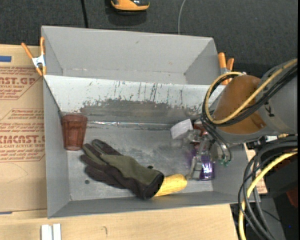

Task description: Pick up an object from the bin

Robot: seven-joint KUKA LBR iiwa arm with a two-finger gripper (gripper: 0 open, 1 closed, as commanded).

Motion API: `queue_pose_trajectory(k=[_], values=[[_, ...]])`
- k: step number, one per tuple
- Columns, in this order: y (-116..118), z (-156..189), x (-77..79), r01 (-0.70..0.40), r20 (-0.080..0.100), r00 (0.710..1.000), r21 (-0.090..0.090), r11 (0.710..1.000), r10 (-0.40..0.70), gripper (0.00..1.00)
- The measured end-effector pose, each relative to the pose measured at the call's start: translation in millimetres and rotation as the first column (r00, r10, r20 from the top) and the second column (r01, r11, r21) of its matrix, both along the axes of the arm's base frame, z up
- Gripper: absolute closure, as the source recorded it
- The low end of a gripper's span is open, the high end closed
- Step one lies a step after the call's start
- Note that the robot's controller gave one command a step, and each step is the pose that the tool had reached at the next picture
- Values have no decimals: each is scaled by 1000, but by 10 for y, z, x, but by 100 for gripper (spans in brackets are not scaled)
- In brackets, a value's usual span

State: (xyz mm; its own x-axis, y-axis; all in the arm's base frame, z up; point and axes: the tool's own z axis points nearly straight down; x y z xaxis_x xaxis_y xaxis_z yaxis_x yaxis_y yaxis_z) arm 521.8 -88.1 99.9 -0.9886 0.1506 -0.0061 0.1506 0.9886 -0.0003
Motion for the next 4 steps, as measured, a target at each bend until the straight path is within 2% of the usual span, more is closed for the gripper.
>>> queue_pose_trajectory(k=[1, 2, 3, 4], values=[[199, -227, -125, -68, -7, 998, 5, 998, 68, 0], [180, -287, -351, -72, -3, 997, 1, 997, 72, 0], [646, -285, -313, -198, 0, 980, -1, 980, 198, 0], [1061, -297, -330, -242, -6, 970, 1, 970, 242, 100]])
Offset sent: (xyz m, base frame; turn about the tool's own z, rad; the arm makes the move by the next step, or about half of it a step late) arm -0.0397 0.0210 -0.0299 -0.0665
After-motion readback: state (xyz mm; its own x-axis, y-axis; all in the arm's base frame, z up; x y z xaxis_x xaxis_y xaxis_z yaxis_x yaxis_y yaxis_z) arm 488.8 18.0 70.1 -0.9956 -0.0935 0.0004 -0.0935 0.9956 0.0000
